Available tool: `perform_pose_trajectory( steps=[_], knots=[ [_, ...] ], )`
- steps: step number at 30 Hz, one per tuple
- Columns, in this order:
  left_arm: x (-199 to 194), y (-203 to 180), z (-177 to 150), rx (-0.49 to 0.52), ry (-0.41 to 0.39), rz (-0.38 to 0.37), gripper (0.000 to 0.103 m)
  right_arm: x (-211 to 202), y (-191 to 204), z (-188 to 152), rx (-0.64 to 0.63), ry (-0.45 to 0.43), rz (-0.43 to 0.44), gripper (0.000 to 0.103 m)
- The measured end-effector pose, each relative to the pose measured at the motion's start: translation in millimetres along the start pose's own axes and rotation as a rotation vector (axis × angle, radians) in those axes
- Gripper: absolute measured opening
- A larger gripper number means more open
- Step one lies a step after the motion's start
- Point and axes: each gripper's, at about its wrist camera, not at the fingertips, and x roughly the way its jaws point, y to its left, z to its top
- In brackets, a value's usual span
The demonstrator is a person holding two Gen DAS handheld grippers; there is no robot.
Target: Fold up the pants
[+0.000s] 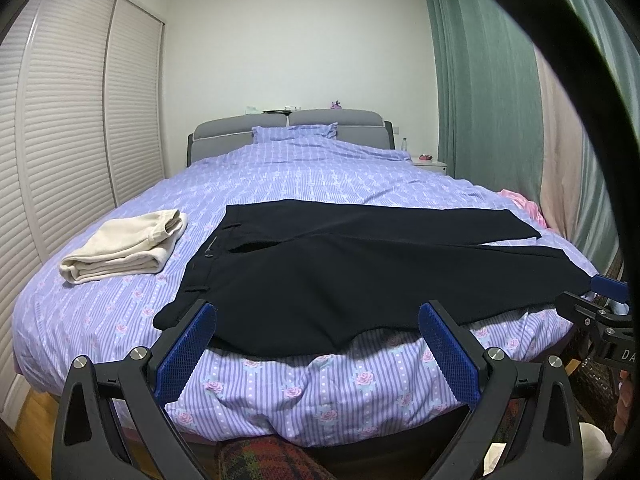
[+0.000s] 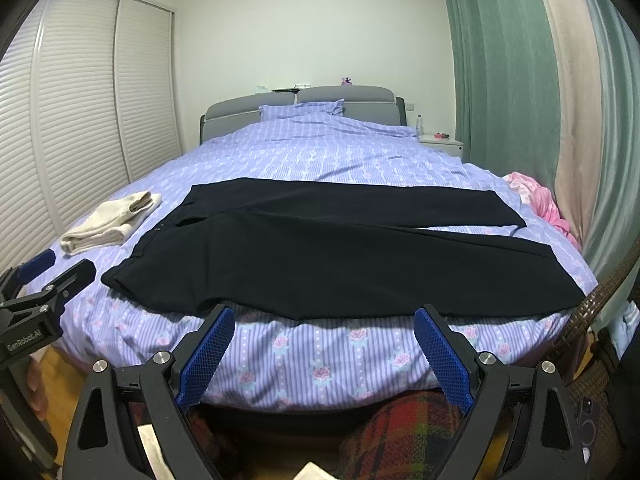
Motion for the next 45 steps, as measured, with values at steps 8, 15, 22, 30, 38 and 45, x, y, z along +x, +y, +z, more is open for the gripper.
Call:
perform_pose_trajectory(
  steps=[8, 15, 22, 30, 38, 45],
  knots=[
    [1.1, 0.1, 0.1, 0.000, 0.003, 0.000, 0.103, -0.6, -0.2, -0.9, -0.001, 0.000, 0.001, 0.092],
    [7.4, 3.1, -1.3, -0.010, 0.019, 0.003, 0.103, 4.4, 0.6, -2.9, -0.004, 0.017, 0.001, 0.092],
    [21.8, 9.1, -8.3, -0.005, 0.043, 0.030, 0.103, 26.3, 4.6, -5.5, 0.001, 0.066, 0.020, 0.092],
    [45.2, 18.8, -20.5, 0.034, 0.060, 0.091, 0.103, 71.2, 23.8, -11.8, -0.009, 0.123, 0.081, 0.092],
    [79.4, 67.0, -33.1, -0.040, 0.131, 0.135, 0.103, 124.6, 44.2, -23.9, 0.017, 0.208, 0.190, 0.092],
    [114.0, 91.3, -48.9, -0.038, 0.191, 0.156, 0.103, 154.0, 49.9, -31.3, 0.055, 0.215, 0.216, 0.092]
  ],
)
